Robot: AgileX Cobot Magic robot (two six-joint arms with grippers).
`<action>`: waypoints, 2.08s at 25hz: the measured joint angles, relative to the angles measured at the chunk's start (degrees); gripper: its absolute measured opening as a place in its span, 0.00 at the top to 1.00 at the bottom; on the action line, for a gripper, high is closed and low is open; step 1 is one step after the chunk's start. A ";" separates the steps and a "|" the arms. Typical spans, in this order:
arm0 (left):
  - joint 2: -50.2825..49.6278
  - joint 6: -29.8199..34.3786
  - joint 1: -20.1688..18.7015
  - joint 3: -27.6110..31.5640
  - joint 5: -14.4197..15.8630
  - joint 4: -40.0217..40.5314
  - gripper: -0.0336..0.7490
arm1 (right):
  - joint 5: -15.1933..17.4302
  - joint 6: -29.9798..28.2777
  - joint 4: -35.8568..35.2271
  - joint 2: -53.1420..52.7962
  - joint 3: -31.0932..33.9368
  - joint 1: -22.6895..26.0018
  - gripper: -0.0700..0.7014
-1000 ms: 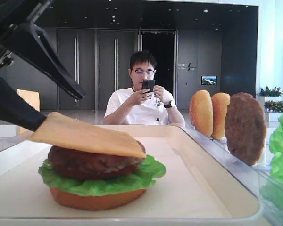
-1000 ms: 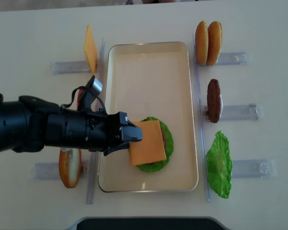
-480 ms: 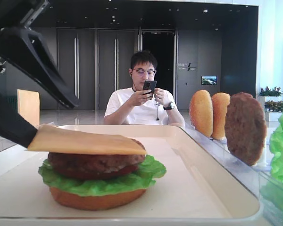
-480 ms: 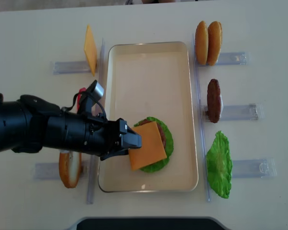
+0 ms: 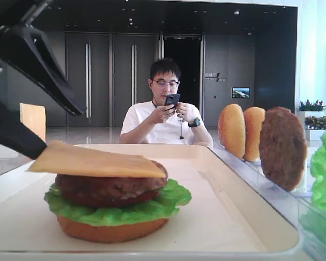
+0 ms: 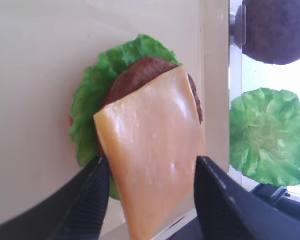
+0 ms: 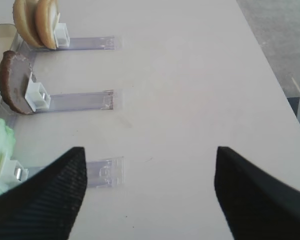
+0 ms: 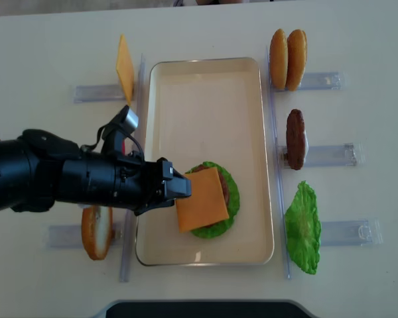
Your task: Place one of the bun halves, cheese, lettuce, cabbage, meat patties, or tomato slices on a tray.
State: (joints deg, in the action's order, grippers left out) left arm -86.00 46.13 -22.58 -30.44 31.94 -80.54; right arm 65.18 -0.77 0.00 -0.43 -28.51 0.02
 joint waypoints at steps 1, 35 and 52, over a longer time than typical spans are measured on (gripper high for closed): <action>0.47 -0.01 0.00 0.00 -0.31 0.00 0.42 | 0.00 0.00 0.00 0.00 0.00 0.00 0.22; 13.65 -34.15 0.00 -19.61 5.33 45.26 0.42 | 0.00 0.00 0.00 0.00 0.00 0.00 0.22; 8.14 -55.46 0.00 -33.38 20.29 74.25 0.42 | 0.00 0.00 0.00 0.00 0.00 0.00 0.22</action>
State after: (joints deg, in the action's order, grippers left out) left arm -77.86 -9.33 -22.58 -63.82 52.24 -6.28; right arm 65.18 -0.77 0.00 -0.43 -28.51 0.02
